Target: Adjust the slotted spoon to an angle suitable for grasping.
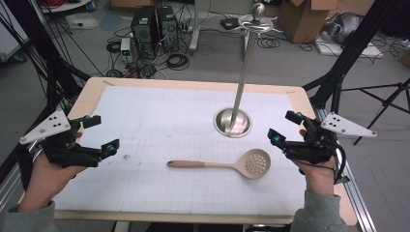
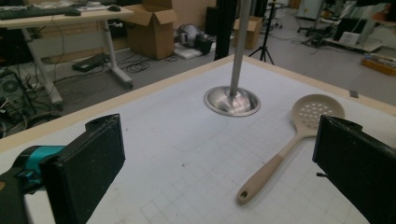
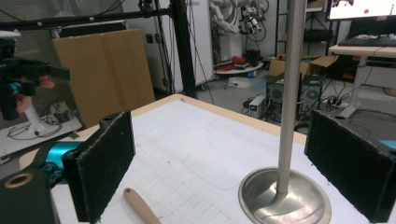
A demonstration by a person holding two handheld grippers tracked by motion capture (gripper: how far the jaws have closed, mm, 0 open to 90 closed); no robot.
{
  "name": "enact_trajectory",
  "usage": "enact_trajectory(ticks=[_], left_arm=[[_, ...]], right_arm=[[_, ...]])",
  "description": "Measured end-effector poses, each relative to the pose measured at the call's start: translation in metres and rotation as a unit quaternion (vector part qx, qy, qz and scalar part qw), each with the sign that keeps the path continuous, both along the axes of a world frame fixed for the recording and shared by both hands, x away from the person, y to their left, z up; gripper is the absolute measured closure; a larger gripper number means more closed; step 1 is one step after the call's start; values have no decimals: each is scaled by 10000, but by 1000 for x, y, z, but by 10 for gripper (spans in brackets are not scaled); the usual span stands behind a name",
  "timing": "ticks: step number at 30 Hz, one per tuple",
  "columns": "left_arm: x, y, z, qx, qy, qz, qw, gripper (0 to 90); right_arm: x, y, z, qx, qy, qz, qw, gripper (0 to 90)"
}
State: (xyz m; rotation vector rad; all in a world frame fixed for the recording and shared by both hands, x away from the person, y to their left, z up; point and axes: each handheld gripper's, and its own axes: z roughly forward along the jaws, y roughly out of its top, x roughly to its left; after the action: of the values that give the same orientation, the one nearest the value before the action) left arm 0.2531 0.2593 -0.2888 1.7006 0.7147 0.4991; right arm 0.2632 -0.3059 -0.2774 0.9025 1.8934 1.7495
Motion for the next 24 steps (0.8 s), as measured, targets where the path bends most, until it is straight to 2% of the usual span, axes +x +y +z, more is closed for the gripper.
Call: enact_trajectory(ticks=[3, 6, 11, 12, 17, 24], left_arm=[[-1, 0, -1, -67, -225, -106, 9997, 27], [-1, -2, -2, -68, -280, -123, 9995, 27], [0, -2, -5, -21, -267, -171, 9995, 27], [1, -2, -7, -5, -263, -167, 9995, 27], [2, 1, -10, 6, -252, -144, 9996, 27], [-2, 10, -10, -138, -313, -51, 9994, 27]], right_arm=[[2, 1, -2, -43, 29, 51, 10000, 73], [3, 4, -3, -101, 52, 65, 9999, 73], [4, 9, -4, -208, 48, 156, 9996, 73], [6, 14, -5, -283, 94, 298, 9991, 73], [9, 23, -9, -456, 144, 515, 9975, 73], [16, 42, -16, -629, 162, 832, 9944, 73]])
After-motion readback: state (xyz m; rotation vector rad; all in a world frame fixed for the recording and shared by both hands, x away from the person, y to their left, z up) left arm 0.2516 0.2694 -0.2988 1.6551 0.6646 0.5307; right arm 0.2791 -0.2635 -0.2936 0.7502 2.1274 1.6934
